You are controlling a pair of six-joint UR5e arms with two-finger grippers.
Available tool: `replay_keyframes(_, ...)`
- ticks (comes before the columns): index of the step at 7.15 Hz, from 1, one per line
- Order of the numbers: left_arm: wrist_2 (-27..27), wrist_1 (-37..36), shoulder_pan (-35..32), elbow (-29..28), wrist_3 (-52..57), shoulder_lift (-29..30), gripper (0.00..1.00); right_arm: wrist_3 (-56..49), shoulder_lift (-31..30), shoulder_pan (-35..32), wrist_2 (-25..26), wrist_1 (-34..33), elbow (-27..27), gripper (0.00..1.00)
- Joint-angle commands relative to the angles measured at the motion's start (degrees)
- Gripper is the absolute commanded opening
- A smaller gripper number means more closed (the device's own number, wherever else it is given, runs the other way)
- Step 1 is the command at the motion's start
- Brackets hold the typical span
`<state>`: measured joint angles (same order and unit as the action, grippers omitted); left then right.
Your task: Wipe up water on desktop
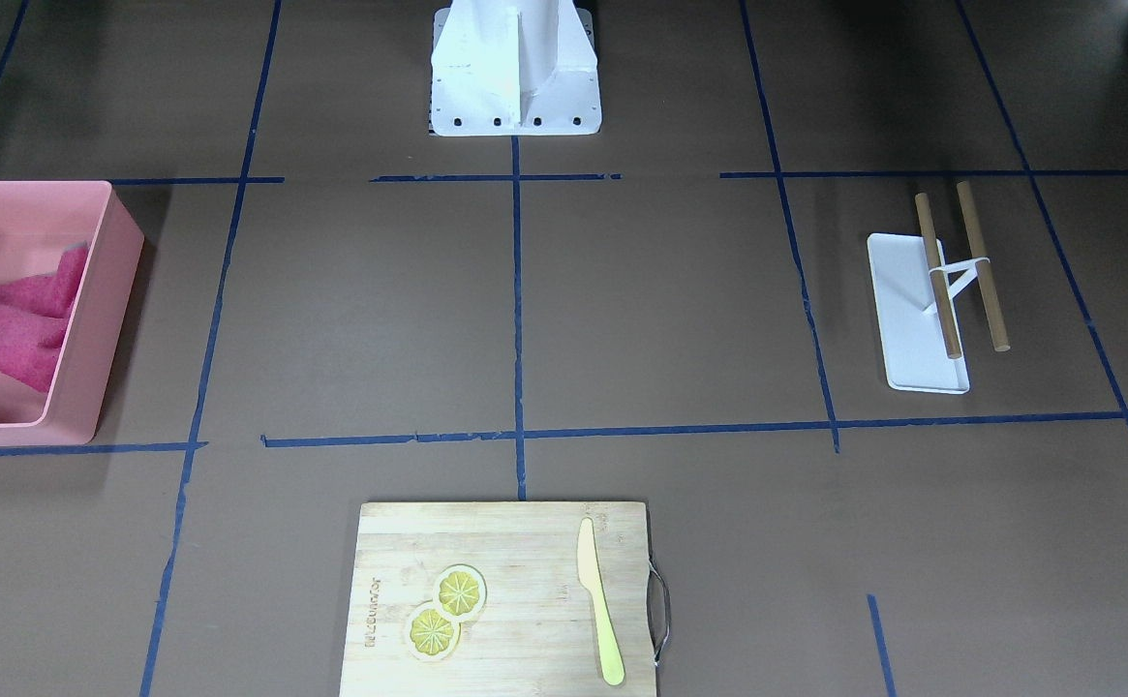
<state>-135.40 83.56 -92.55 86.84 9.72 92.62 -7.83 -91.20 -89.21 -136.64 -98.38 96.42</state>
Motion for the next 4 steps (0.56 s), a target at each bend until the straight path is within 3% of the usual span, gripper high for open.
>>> replay_keyframes(1, -0.1, 0.2, 0.0, -0.1, 0.1, -0.1, 1.0, -2.7, 0.1, -1.8, -0.5, 0.0, -3.4, 1.0)
replay_keyframes(4, -0.1, 0.2, 0.0, -0.1, 0.1, -0.1, 1.0, -2.4, -0.6, -4.6, 0.0, 0.0, -3.2, 1.0)
